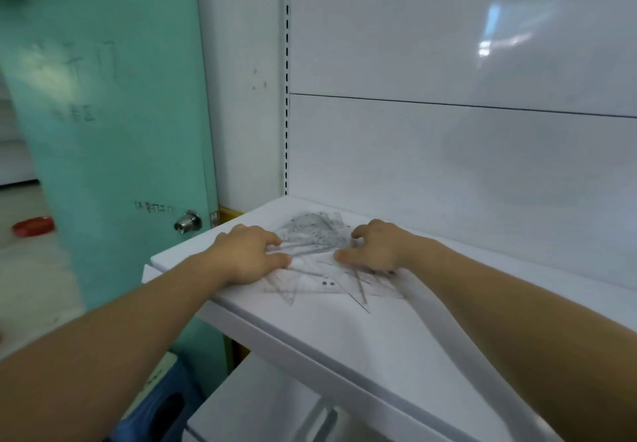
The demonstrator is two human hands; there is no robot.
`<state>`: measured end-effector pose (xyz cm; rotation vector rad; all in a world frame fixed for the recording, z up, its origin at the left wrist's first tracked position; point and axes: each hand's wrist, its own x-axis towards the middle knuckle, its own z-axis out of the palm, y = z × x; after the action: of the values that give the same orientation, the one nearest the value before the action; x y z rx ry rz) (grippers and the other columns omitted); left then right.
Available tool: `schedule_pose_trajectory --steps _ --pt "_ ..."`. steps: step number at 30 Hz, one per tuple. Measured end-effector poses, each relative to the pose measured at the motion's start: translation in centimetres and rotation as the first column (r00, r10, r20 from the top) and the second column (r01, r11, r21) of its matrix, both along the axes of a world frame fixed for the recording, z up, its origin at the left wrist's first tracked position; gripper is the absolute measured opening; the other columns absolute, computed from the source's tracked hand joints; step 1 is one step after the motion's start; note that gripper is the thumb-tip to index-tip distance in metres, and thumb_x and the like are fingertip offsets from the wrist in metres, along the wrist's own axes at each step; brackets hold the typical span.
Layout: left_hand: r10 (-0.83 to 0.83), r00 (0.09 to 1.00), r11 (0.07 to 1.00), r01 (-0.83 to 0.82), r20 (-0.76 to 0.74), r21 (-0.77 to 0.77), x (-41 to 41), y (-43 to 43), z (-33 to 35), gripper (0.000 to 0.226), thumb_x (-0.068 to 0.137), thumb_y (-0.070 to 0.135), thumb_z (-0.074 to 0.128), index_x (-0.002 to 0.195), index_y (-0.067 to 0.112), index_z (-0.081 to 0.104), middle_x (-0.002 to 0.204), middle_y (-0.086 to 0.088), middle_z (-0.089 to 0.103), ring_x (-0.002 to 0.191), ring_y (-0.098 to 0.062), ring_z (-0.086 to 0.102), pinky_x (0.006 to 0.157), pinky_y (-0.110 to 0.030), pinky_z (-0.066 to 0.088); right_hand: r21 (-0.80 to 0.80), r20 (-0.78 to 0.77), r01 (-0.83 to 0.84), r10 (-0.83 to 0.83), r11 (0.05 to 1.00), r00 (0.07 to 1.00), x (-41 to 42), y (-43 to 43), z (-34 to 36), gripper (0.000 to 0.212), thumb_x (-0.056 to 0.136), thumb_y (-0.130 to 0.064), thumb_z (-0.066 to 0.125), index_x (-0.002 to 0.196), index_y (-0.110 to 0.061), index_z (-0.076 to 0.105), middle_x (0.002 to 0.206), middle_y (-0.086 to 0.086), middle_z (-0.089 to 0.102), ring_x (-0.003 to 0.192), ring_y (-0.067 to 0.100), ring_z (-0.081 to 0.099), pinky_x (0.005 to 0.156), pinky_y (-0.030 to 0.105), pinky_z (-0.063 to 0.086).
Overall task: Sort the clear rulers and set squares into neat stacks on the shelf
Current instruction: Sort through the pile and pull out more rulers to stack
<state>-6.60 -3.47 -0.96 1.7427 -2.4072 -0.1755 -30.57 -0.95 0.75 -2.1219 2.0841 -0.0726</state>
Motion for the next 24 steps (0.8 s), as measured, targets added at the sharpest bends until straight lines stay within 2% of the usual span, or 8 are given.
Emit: schedule_pose_trajectory --steps 3,7,10,13,15,18,21,24 --pt "-0.031 0.998 1.000 0.031 -0.056 0.004 0.0 -1.6 0.6 0.050 0.082 0.057 0.058 0.126 0.033 0.056 0.129 0.002 0.054 0.117 -0.020 0.049 0.100 -0.038 0.040 0.021 0.079 -0.027 0.025 0.999 0.997 -0.2 -1.8 0.5 0.067 0.082 -0.057 0.057 0.140 -0.026 0.041 0.144 0.002 0.038 0.127 0.025 0.042 0.097 0.034 0.038" --pt "-0.092 0.987 0.994 0.098 -0.132 0.042 0.0 -2.8 0.9 0.035 0.083 0.047 0.063 0.110 0.026 0.062 0.099 0.002 0.059 0.091 -0.016 0.057 0.081 -0.031 0.046 0.000 0.155 -0.041 0.040 0.999 0.987 -0.3 -2.2 0.9 0.044 0.090 -0.033 0.055 0.133 -0.027 0.051 0.139 0.000 0.047 0.122 0.020 0.047 0.094 0.026 0.037" --pt "-0.119 0.983 0.990 0.128 -0.140 0.054 -0.1 -3.6 0.8 0.048 0.081 0.054 0.062 0.122 0.031 0.054 0.121 0.002 0.053 0.108 -0.017 0.052 0.089 -0.030 0.042 -0.037 0.154 -0.017 0.023 0.999 0.988 -0.4 -2.0 1.2 0.034 0.090 -0.016 0.052 0.122 -0.024 0.061 0.126 0.000 0.056 0.106 0.016 0.053 0.084 0.021 0.038" --pt "-0.148 0.987 0.985 0.153 -0.070 0.074 -0.3 -4.2 0.7 0.056 0.081 0.059 0.057 0.130 0.033 0.049 0.132 0.002 0.049 0.117 -0.019 0.046 0.099 -0.034 0.039 -0.055 0.190 0.038 -0.027 0.998 0.981 -0.3 -1.4 0.9 0.025 0.090 -0.027 0.058 0.114 -0.024 0.063 0.113 -0.002 0.059 0.093 0.014 0.053 0.079 0.021 0.039" --pt "-0.177 0.980 0.980 0.184 -0.091 0.073 -0.3 -4.1 0.9 0.044 0.082 0.055 0.059 0.121 0.033 0.055 0.109 0.002 0.058 0.097 -0.016 0.052 0.082 -0.028 0.043 -0.070 0.211 0.089 -0.073 0.994 0.975 0.1 -1.1 0.6 0.025 0.087 -0.033 0.062 0.110 -0.022 0.063 0.107 -0.002 0.059 0.090 0.014 0.054 0.077 0.023 0.041" --pt "-0.205 0.958 0.974 0.220 -0.201 0.055 0.2 -4.0 0.7 0.033 0.080 0.045 0.066 0.110 0.031 0.061 0.078 0.008 0.053 0.073 -0.012 0.054 0.059 -0.025 0.039 -0.109 0.237 0.171 -0.142 0.979 0.961 0.5 -0.7 0.4 0.025 0.084 -0.025 0.064 0.108 -0.020 0.062 0.112 0.001 0.060 0.091 0.018 0.058 0.078 0.028 0.049" --pt "-0.227 0.937 0.968 0.248 -0.267 0.045 0.6 -3.7 0.5 0.036 0.081 0.039 0.068 0.115 0.031 0.059 0.103 0.007 0.056 0.095 -0.015 0.058 0.074 -0.025 0.043 -0.126 0.295 0.233 -0.188 0.964 0.937 0.7 0.0 0.2 0.043 0.084 -0.024 0.065 0.125 -0.022 0.052 0.114 0.000 0.058 0.094 0.019 0.056 0.077 0.026 0.047" --pt "-0.289 0.921 0.957 0.285 -0.261 -0.054 0.8 -3.3 0.7 0.046 0.086 0.028 0.065 0.129 0.029 0.051 0.123 0.006 0.052 0.109 -0.014 0.052 0.082 -0.021 0.037 -0.210 0.218 0.230 -0.183 0.950 0.958 0.7 0.7 -0.1 0.055 0.090 -0.027 0.060 0.140 -0.022 0.039 0.126 0.001 0.056 0.113 0.020 0.052 0.092 0.027 0.041"
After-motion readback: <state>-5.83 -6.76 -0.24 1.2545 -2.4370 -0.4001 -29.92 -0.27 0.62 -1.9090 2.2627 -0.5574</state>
